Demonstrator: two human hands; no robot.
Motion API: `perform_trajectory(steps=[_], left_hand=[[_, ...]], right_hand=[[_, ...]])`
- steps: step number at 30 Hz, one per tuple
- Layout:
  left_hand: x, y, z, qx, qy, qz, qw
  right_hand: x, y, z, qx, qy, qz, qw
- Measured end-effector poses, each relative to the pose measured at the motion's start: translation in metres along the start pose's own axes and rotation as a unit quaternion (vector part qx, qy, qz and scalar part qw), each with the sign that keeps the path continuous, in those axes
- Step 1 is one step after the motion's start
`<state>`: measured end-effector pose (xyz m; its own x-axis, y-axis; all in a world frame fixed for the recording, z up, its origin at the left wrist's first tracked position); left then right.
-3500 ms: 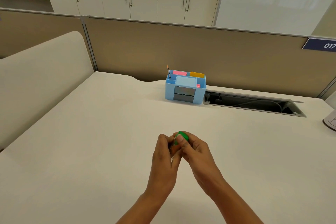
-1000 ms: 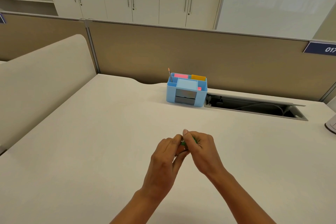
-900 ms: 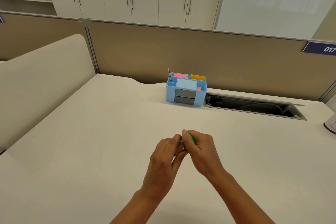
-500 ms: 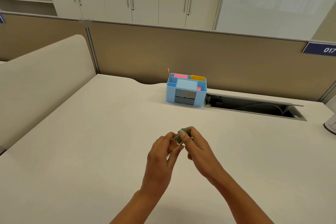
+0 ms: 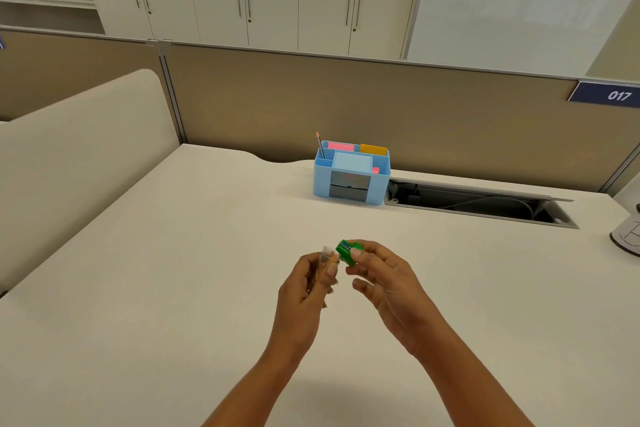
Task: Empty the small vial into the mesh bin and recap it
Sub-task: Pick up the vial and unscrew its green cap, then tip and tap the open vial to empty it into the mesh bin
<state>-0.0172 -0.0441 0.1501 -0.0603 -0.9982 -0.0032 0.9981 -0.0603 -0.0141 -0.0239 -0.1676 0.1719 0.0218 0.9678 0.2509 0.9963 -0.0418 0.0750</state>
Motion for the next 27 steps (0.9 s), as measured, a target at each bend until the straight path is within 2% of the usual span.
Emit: perform_trajectory(steps=[6, 9, 13, 20, 23, 27], left_hand=[[0.005, 0.002, -0.002, -0.040, -0.104, -0.046, 0.993], [0.007, 0.003, -0.003, -0.059, -0.155, -0.060, 0.984], [0.008, 0.003, -0.002, -0.079, -0.224, -0.077, 0.968], [0.017, 0.001, -0.007, -0.103, -0.286, -0.099, 0.947], [0.022, 0.000, -0.010, -0.118, -0.300, -0.115, 0.940], [0.022, 0.001, -0.015, -0.112, -0.269, -0.121, 0.949]], right_hand=[[-0.003, 0.001, -0.002, -0.025, 0.022, 0.020, 0.999], [-0.008, -0.001, -0.001, -0.043, -0.001, 0.039, 0.998], [-0.011, -0.006, -0.002, -0.087, -0.140, 0.057, 0.985], [0.004, -0.012, -0.005, -0.181, -0.337, 0.055, 0.923], [0.008, -0.015, -0.006, -0.204, -0.351, 0.059, 0.912], [0.011, -0.017, -0.002, -0.191, -0.373, 0.036, 0.907]])
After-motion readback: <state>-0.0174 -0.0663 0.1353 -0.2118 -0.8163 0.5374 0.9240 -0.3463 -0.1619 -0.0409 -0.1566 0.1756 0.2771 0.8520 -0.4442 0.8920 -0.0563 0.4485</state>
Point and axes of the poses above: each hand's wrist, its own y-axis towards the middle knuckle, its own x-axis out of the palm, z = x × y, the point moved 7 cm from there along y, towards the middle knuckle, and after that the axes turned 10 degrees about -x, right-handed, at the moved point
